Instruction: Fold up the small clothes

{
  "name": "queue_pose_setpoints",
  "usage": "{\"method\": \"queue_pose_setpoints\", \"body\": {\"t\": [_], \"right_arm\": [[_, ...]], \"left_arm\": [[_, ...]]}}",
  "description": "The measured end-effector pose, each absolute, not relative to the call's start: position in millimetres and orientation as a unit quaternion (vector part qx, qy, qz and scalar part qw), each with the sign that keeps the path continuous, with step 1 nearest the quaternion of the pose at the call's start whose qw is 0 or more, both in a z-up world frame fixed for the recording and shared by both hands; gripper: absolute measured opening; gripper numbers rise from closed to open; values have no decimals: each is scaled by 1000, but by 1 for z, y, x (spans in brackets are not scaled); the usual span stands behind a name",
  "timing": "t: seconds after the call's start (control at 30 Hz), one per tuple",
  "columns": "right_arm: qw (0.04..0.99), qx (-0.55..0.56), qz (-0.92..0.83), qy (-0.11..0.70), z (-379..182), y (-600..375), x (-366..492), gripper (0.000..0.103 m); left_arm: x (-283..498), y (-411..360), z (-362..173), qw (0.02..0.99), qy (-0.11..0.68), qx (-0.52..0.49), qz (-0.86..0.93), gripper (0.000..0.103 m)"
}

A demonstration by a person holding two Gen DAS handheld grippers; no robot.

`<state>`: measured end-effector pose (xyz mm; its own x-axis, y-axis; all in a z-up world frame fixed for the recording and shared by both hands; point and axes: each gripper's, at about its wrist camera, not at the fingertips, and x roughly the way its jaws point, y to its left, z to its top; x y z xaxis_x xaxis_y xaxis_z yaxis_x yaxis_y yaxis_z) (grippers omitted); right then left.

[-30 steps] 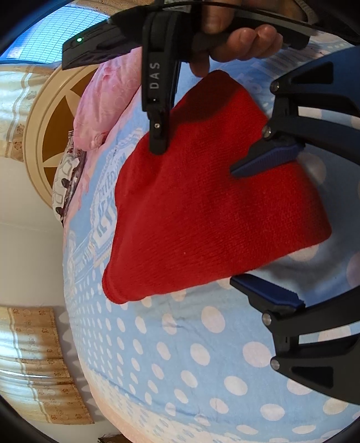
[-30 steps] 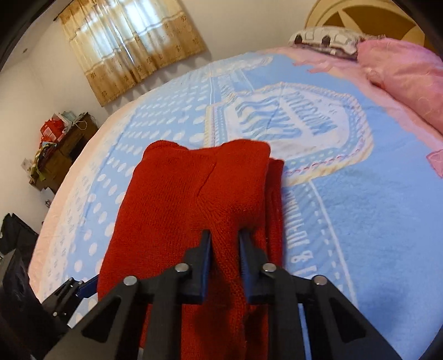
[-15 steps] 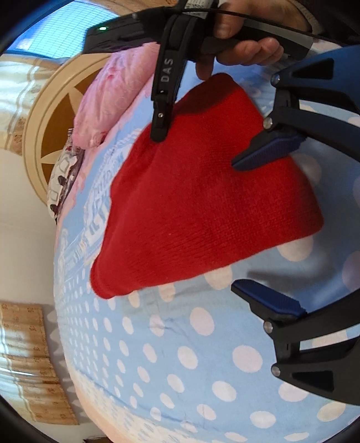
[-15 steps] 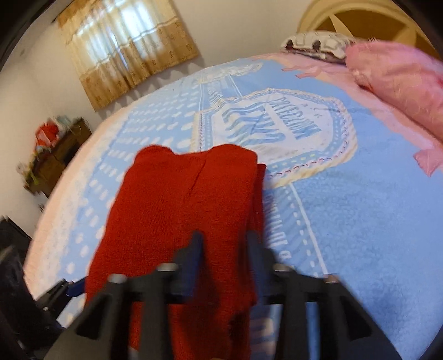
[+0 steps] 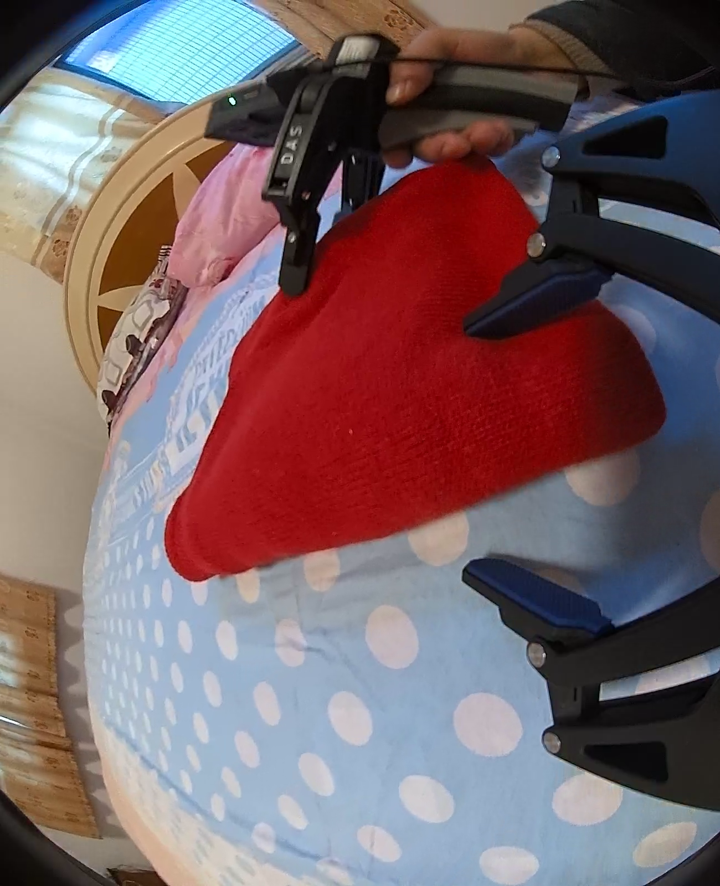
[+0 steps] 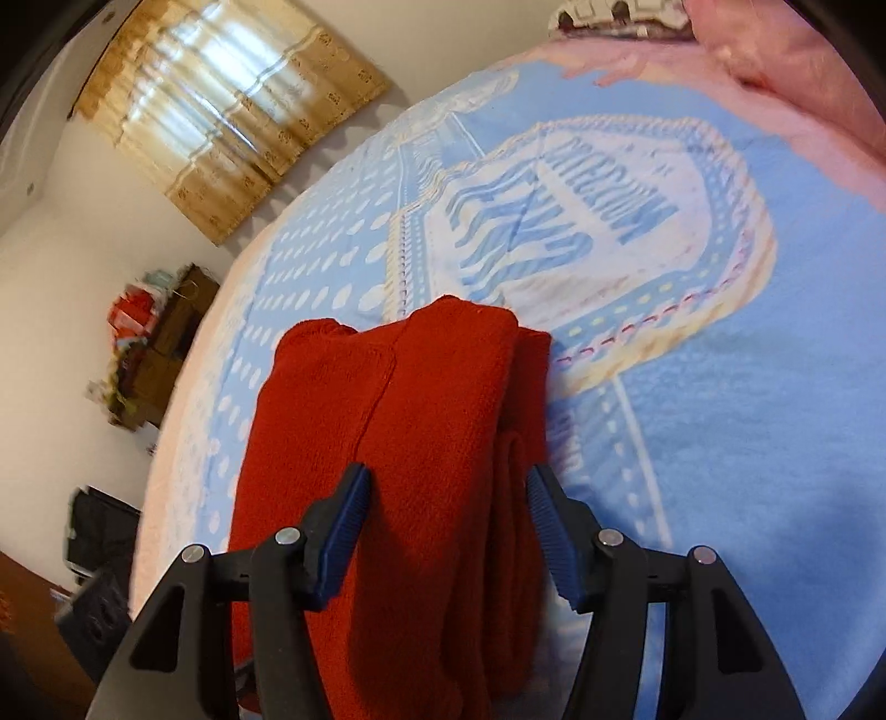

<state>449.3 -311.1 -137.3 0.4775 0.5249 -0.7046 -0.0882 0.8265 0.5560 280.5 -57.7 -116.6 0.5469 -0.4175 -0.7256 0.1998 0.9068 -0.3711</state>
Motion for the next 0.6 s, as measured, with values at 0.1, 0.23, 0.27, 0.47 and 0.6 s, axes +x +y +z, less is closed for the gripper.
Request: {"method": "queue_pose_setpoints", "body": {"t": [0.1, 0.23, 0.27, 0.47, 0.6], "right_arm": [[820, 246, 198, 478, -146, -316, 455, 61], [812, 282, 194, 472, -150, -330, 462, 61], [812, 285, 187, 473, -152, -331, 465, 61], [816, 253, 190, 484, -160, -318, 476, 61], [808, 242, 212, 494, -162, -308, 479, 51]], "left_arm": [[283, -54, -122, 863, 447, -144, -185, 84], [283, -53, -124, 862, 444, -151, -194, 85], [283, -52, -124, 862, 443, -152, -195, 85], [283, -53, -125, 863, 438, -152, -199, 85], [286, -52, -127, 861, 436, -160, -205, 84]]}}
